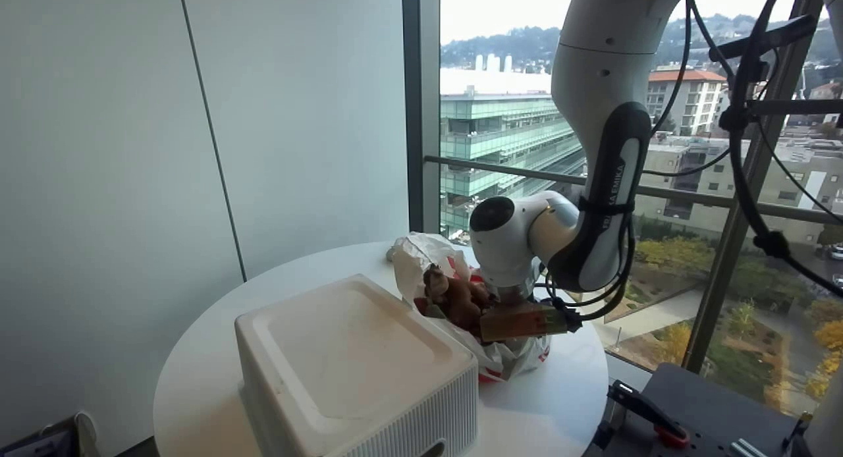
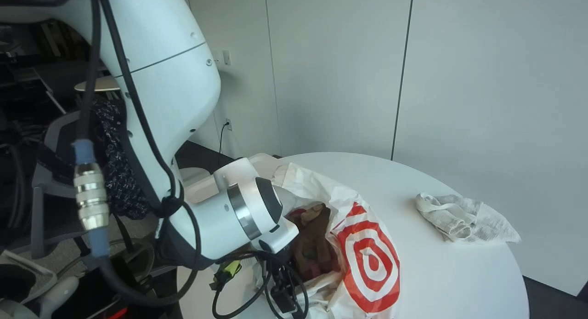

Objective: Move all the objects from the basket into the plastic

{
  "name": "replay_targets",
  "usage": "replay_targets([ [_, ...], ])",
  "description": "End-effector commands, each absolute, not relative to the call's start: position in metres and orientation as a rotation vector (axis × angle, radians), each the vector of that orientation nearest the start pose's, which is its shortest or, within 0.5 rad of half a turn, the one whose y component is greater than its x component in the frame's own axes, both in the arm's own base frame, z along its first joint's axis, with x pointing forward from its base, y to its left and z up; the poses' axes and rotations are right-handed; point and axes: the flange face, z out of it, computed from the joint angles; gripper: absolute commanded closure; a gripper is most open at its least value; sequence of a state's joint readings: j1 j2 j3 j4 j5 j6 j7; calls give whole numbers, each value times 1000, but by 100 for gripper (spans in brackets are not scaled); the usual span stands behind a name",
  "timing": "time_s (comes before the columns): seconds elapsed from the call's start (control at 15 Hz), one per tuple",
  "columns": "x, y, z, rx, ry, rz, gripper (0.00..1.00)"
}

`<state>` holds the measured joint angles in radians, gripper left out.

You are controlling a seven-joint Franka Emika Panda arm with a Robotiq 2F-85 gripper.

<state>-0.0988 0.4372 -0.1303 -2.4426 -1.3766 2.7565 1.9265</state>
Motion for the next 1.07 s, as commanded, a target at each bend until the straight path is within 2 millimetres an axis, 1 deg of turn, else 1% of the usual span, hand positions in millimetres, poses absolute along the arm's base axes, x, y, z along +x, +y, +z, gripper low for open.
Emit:
replay_targets([
  [0.0, 430, -62, 119, -3266, 1315, -537, 61],
  [0.2, 420, -61, 133, -3356, 1301, -533, 86],
  [0.33, 412, -56, 144, -3468, 1245, -518, 99],
  [0.47, 406, -45, 159, -3595, 1159, -474, 100],
  [0.6, 405, -31, 181, -3686, 1131, -417, 100],
  [0.67, 406, -23, 195, -3721, 1107, -413, 100],
  [0.8, 413, -10, 233, -3782, 1105, -393, 100],
  [0.87, 416, -5, 256, -3824, 1114, -421, 100],
  [0.93, 418, -4, 274, -3869, 1123, -456, 100],
  [1.0, 421, -6, 282, -3899, 1126, -453, 100],
])
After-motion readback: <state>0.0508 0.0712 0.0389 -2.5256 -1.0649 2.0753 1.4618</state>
